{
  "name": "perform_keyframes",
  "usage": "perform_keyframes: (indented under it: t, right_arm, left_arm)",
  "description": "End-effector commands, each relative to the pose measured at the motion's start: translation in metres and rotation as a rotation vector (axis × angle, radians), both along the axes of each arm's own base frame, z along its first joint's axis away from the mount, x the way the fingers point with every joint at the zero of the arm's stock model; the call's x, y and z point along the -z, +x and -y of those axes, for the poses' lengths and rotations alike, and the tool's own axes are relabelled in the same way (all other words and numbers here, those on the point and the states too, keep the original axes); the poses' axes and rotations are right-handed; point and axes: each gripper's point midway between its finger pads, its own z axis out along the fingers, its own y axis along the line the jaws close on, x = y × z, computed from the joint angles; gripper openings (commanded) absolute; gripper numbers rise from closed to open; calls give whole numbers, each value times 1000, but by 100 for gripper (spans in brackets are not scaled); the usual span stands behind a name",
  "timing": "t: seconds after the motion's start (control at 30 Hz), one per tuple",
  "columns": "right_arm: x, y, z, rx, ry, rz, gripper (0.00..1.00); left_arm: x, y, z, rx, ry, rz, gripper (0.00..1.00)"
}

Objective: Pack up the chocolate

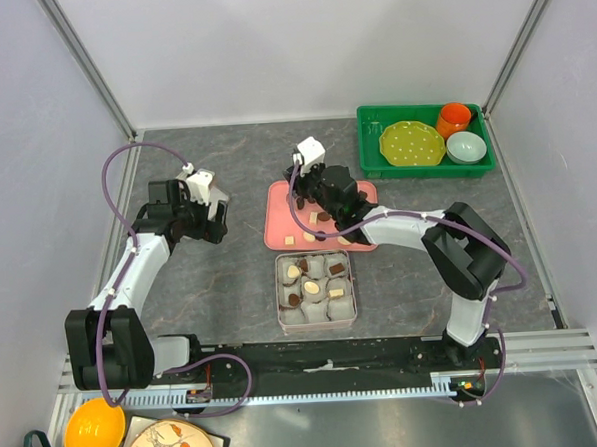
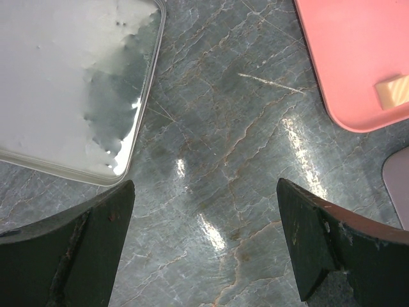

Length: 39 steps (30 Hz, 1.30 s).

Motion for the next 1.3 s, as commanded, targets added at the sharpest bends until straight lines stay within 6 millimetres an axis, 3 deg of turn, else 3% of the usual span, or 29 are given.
perform_keyframes:
  t: [0.0,0.43,0.93,1.27]
  right_arm:
    - [-22,3,-6,-14,76,47,52]
    - [10,11,-3,1,41,-6,52]
    - [23,16,0,5,41,-39,51]
    - [22,14,8,25,25,-46,31]
  left_arm:
    - [-12,12,0,25,24,68,99]
    - [-13,11,-1,22,30,75,99]
    - [-10,11,-3,21,42,74,99]
    - [-7,10,-1,24,31,68,99]
